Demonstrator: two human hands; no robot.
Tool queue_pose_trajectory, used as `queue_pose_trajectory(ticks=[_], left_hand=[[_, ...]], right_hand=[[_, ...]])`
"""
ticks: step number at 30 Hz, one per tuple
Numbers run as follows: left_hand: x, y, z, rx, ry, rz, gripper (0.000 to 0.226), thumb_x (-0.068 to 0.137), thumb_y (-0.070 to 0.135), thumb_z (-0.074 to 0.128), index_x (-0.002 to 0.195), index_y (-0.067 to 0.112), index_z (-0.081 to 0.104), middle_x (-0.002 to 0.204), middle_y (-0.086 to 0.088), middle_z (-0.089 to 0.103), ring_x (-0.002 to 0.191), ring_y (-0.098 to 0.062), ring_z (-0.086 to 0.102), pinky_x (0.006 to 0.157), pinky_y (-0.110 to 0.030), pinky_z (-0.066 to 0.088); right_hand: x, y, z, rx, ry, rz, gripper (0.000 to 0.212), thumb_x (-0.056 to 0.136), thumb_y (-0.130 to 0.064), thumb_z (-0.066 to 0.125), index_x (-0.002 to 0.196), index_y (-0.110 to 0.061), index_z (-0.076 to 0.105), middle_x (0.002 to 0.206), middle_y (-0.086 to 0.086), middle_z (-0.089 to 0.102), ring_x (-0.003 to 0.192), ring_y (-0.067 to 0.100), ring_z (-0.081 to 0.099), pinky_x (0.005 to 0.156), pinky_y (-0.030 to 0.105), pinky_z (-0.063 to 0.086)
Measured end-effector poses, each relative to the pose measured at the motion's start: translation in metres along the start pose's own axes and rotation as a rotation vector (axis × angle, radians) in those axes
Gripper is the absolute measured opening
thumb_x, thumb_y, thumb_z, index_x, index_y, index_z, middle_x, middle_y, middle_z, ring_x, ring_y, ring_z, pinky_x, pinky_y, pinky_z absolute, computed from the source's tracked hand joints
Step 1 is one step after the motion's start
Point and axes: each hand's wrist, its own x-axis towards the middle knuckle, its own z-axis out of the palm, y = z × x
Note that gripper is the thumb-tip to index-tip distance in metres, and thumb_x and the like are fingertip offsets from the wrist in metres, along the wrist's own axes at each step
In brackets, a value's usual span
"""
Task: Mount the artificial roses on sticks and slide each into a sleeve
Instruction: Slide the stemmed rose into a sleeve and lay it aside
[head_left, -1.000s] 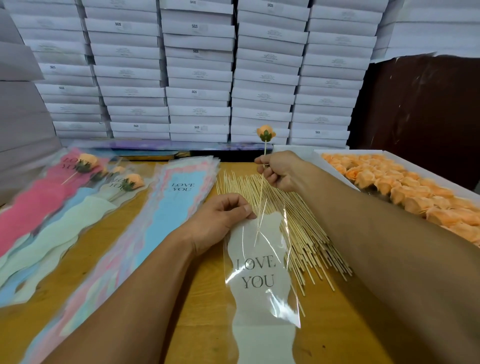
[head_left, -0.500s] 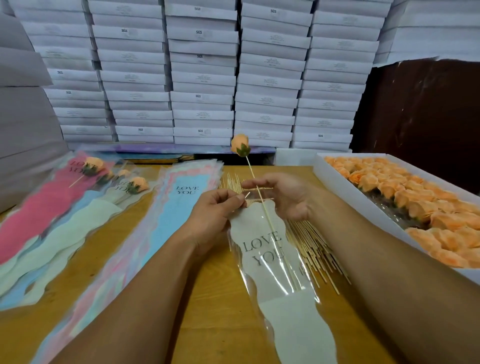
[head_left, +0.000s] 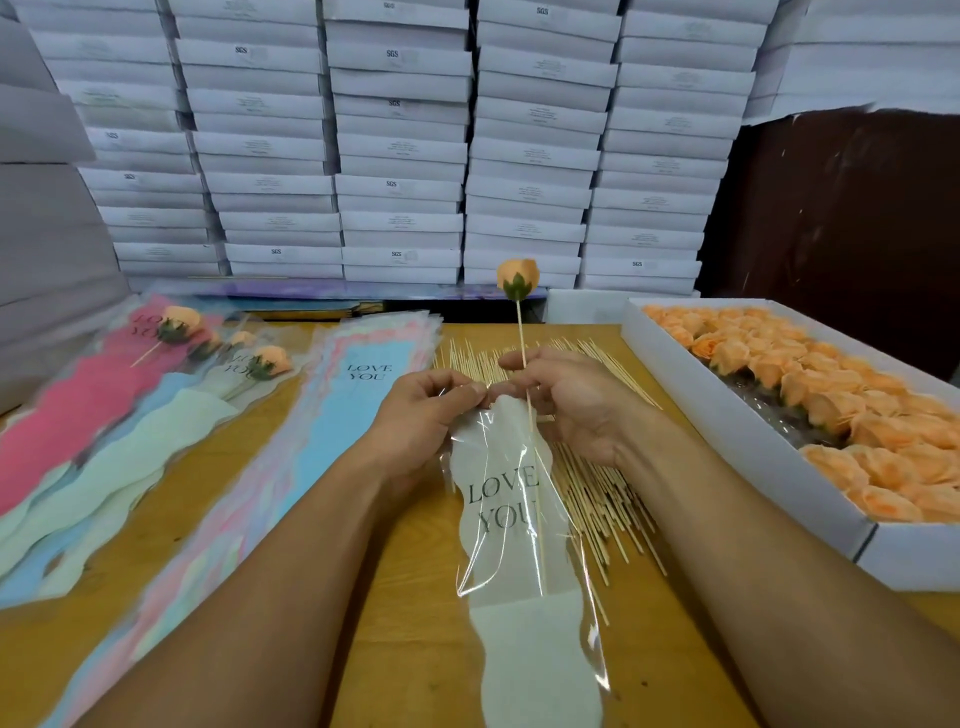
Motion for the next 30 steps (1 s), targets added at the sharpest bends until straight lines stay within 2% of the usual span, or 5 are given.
queue_pose_trajectory(ticks=[9, 13, 19, 25, 30], left_hand=[[0.000, 0.000, 0.000, -0.039, -0.051, 0.011, 0.015, 0.090, 0.015, 0.070, 0.077, 0.014, 0.076, 0.088, -0.018, 0.073, 0.075, -0.029, 0.069, 0.066, -0.036, 0.057], [-0.001, -0.001, 0.003, -0.085, -0.070, 0.041, 0.017, 0.090, 0.009, 0.068, 0.076, 0.011, 0.077, 0.086, -0.015, 0.073, 0.078, -0.028, 0.066, 0.074, -0.035, 0.055], [-0.005, 0.003, 0.006, -0.082, -0.098, 0.018, 0.021, 0.091, 0.006, 0.067, 0.072, 0.011, 0.076, 0.084, -0.012, 0.074, 0.072, -0.024, 0.066, 0.069, -0.034, 0.053], [-0.006, 0.004, 0.006, -0.005, -0.100, -0.004, 0.023, 0.091, 0.010, 0.067, 0.070, 0.016, 0.073, 0.079, -0.011, 0.067, 0.080, -0.032, 0.054, 0.073, -0.045, 0.038], [-0.007, 0.005, 0.006, -0.031, -0.123, 0.010, 0.021, 0.091, 0.011, 0.068, 0.072, 0.016, 0.075, 0.081, -0.009, 0.070, 0.074, -0.025, 0.060, 0.067, -0.035, 0.046]], right_hand=[[-0.005, 0.004, 0.005, 0.061, 0.015, -0.042, 0.014, 0.089, -0.018, 0.072, 0.081, -0.014, 0.082, 0.081, 0.004, 0.075, 0.070, 0.015, 0.068, 0.070, 0.035, 0.058], [-0.007, 0.003, 0.006, 0.209, -0.043, 0.027, 0.023, 0.085, 0.002, 0.070, 0.107, -0.004, 0.074, 0.095, 0.016, 0.074, 0.085, 0.027, 0.070, 0.091, 0.047, 0.058], [-0.008, 0.002, 0.002, 0.445, -0.151, 0.098, 0.055, 0.082, 0.017, 0.049, 0.132, -0.006, 0.055, 0.094, 0.011, 0.071, 0.074, 0.024, 0.071, 0.068, 0.034, 0.059], [0.001, 0.005, -0.002, 0.344, 0.044, 0.062, 0.019, 0.098, -0.033, 0.060, 0.099, -0.018, 0.072, 0.088, 0.003, 0.077, 0.071, 0.017, 0.068, 0.070, 0.028, 0.056], [0.000, 0.007, -0.002, 0.375, 0.004, 0.068, 0.019, 0.095, -0.018, 0.065, 0.081, -0.009, 0.076, 0.078, 0.006, 0.073, 0.061, 0.014, 0.068, 0.058, 0.025, 0.059]])
